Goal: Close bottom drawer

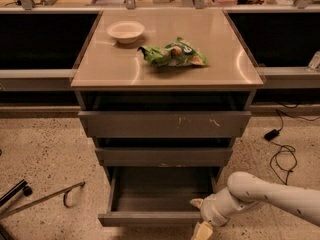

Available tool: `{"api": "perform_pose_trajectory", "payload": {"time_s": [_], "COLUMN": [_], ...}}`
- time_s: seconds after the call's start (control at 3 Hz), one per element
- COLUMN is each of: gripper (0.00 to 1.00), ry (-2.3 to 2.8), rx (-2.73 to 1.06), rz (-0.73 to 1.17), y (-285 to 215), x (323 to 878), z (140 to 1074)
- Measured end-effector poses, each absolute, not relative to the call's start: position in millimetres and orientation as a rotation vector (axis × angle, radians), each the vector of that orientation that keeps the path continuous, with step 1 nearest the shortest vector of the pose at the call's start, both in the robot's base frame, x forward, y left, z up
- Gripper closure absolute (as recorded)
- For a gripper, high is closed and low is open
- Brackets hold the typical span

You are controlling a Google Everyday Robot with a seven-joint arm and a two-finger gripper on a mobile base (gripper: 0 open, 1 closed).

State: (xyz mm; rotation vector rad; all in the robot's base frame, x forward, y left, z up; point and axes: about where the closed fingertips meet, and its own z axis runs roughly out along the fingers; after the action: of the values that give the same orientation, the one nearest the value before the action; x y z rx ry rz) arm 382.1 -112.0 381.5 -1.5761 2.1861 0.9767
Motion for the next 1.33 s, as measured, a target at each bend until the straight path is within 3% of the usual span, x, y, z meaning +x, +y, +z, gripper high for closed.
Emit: {"api": "perform_pose_trajectory", "payload": {"time_s": [0.67, 1.33], "gripper": [0.00, 0.00], "ry": [2.183, 2.236], "rx": [-1.555, -1.580], "rz": [1.003, 1.061], "y": [-107.7, -66.7], "x": [377.0, 368.4], "z": [363.4, 248.1]}}
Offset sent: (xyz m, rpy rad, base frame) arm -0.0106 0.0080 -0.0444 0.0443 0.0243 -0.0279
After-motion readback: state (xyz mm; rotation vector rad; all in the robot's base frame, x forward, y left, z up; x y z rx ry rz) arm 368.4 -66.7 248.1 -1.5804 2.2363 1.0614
